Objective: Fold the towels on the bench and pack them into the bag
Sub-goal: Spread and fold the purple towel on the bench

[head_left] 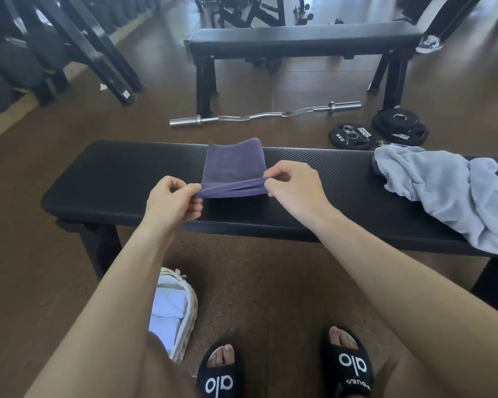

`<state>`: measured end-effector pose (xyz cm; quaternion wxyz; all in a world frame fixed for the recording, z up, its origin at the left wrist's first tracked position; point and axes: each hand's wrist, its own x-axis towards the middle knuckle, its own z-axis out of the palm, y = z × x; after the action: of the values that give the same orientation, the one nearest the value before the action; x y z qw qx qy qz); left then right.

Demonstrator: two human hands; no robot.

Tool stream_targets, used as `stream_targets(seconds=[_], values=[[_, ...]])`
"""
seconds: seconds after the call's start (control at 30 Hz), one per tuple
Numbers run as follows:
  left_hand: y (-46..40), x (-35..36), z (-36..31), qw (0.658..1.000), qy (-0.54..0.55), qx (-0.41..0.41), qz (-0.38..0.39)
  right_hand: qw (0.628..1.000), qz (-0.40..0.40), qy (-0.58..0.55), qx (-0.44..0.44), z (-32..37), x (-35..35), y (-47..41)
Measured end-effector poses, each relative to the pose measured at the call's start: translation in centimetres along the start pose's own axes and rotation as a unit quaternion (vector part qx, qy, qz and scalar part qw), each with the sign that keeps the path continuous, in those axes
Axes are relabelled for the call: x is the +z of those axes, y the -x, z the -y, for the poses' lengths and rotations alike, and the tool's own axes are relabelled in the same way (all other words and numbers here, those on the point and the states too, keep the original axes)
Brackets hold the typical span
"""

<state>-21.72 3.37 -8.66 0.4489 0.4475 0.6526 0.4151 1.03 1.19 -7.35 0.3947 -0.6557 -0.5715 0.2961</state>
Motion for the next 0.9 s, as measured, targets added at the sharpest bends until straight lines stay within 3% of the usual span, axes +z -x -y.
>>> stream_targets(seconds=[0.17, 0.4, 0.6, 0.7, 0.9], values=[[0.0, 0.3, -0.6, 0.999, -0.017, 0.035, 0.028, 0.996, 0.076, 0.024, -0.051, -0.9, -1.0, -0.5], [0.6, 0.3, -2.1, 0.997, 0.017, 0.058, 0.052, 0.992, 0.010, 0.067, -0.104, -1.2, -1.9, -1.4], [0.5, -0.8, -5.6, 0.975, -0.112, 0.155, 0.115, 0.993, 0.057, -0.068, -0.079, 0.3, -3.9, -3.8], [-0.4, -0.7, -7.3, 0.962, -0.164, 0.197, 0.096, 0.988, 0.048, -0.135, -0.057, 1.4, -4.3, -4.6], [-1.2, 0.0, -7.6, 0.970, -0.123, 0.196, 0.076, 0.978, -0.004, -0.210, -0.011, 1.2, -3.4, -5.5]])
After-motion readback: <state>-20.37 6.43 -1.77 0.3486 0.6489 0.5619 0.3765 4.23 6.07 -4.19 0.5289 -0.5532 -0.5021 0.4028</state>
